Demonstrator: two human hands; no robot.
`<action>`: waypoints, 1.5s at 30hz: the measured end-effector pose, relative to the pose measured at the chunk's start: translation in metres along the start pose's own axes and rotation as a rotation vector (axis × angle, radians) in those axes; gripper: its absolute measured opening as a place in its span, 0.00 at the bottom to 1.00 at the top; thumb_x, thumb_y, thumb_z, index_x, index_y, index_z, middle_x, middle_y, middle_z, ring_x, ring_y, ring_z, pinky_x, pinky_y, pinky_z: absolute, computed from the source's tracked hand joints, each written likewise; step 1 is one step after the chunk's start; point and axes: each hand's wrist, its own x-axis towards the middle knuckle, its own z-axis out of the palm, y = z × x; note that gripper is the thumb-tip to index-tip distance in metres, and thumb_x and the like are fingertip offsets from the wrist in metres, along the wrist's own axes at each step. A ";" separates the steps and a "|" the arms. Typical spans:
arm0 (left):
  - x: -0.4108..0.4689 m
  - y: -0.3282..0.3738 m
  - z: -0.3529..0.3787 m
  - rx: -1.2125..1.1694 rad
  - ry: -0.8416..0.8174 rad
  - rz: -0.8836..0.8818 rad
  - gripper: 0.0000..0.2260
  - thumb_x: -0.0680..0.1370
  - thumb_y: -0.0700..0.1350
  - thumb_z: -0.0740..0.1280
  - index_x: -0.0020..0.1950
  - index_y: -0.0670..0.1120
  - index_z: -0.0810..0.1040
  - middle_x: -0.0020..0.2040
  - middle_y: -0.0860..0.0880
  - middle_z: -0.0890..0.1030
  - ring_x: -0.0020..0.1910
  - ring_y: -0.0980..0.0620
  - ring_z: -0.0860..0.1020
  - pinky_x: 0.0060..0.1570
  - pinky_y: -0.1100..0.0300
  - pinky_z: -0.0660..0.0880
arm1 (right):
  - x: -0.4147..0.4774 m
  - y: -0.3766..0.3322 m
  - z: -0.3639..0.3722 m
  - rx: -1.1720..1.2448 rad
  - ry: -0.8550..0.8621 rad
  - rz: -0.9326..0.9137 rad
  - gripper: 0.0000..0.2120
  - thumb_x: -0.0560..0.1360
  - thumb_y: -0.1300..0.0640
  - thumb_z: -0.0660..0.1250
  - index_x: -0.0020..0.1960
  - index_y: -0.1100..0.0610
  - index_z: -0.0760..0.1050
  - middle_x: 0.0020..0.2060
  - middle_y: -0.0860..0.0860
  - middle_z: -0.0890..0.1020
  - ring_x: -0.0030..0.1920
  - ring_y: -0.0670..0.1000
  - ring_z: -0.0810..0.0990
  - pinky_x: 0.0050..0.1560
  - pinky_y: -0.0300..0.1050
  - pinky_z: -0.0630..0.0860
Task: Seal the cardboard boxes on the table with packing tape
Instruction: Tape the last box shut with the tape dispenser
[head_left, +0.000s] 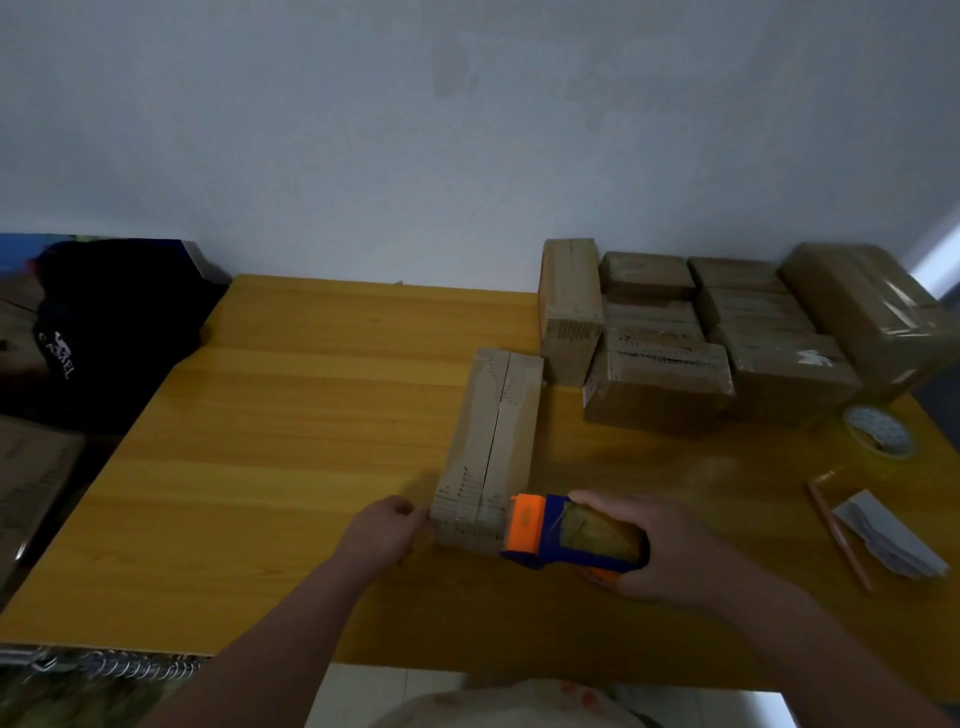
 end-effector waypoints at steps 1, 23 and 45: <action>0.001 -0.002 -0.001 0.079 0.029 0.005 0.12 0.81 0.52 0.62 0.58 0.45 0.75 0.48 0.45 0.80 0.43 0.48 0.77 0.43 0.57 0.74 | 0.000 0.000 0.000 -0.003 0.000 0.001 0.42 0.65 0.46 0.75 0.68 0.23 0.56 0.65 0.39 0.71 0.60 0.41 0.73 0.57 0.48 0.77; -0.039 0.022 0.033 0.787 0.013 0.638 0.38 0.79 0.45 0.60 0.72 0.47 0.29 0.71 0.53 0.29 0.73 0.54 0.32 0.69 0.57 0.30 | -0.001 0.003 0.000 0.051 -0.019 -0.019 0.42 0.65 0.48 0.76 0.71 0.30 0.58 0.62 0.41 0.72 0.58 0.42 0.74 0.56 0.45 0.78; -0.030 0.021 0.037 0.805 0.053 0.629 0.40 0.76 0.46 0.62 0.73 0.55 0.32 0.74 0.56 0.35 0.73 0.57 0.34 0.66 0.59 0.27 | -0.008 0.011 -0.014 -0.053 -0.144 0.078 0.42 0.68 0.52 0.74 0.73 0.30 0.55 0.56 0.45 0.71 0.47 0.44 0.74 0.45 0.40 0.77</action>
